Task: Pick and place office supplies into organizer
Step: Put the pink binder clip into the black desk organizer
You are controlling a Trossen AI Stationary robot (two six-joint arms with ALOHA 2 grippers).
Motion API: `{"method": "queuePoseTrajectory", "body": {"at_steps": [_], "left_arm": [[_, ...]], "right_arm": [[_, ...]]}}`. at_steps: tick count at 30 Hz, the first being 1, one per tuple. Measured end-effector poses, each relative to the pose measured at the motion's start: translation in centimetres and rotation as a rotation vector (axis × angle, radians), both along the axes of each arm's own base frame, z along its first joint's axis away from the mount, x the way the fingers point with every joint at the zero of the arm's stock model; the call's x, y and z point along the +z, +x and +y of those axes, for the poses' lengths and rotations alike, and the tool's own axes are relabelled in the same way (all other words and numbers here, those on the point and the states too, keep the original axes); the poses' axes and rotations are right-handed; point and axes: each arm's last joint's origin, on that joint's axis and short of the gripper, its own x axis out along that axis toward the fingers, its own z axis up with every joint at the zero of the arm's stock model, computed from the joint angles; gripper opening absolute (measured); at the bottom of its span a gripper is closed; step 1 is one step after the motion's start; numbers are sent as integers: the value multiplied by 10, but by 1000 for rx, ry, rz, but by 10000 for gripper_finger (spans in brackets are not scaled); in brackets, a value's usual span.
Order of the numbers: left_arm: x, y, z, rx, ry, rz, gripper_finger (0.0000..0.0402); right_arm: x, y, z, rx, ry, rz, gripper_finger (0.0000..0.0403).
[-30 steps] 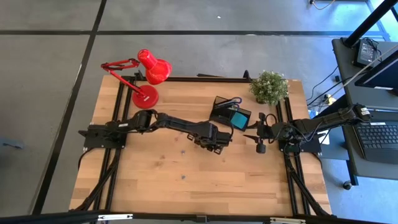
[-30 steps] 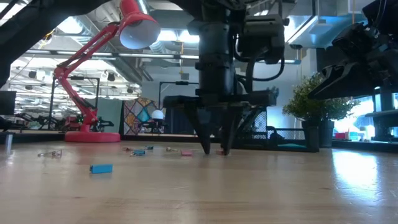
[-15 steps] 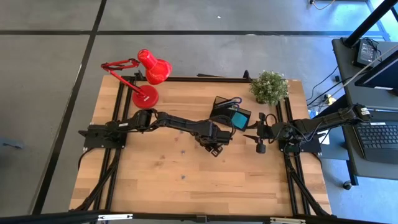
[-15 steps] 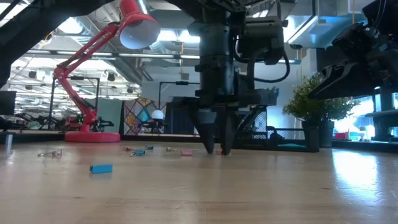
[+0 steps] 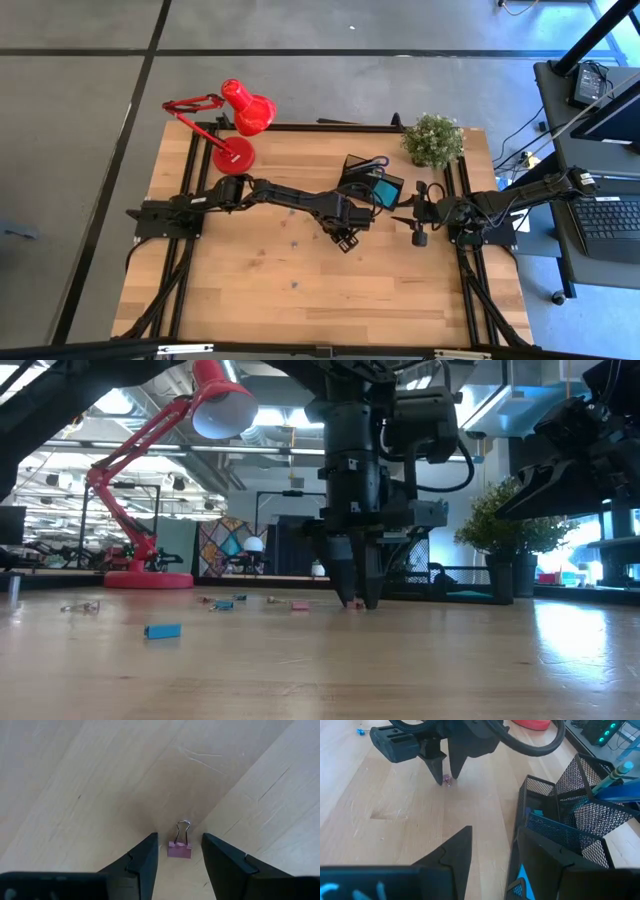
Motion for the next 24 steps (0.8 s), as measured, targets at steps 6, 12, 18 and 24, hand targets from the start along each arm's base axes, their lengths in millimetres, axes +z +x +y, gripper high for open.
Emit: {"method": "queuePoseTrajectory", "body": {"at_steps": [6, 12, 18, 24], "left_arm": [[0, 0, 0, -1, -1, -4, 145], [1, 1, 0, -5, -35, -7, 148], [1, 1, -1, -15, -33, -7, 145], [1, 0, -1, -20, -48, -3, 144]], "right_arm": [[0, 0, 0, 1, 0, 0, 162], [0, 0, 0, 1, -1, 1, 162], [0, 0, 0, 1, 0, 0, 162], [0, 0, 0, -1, 3, 0, 162]]}}
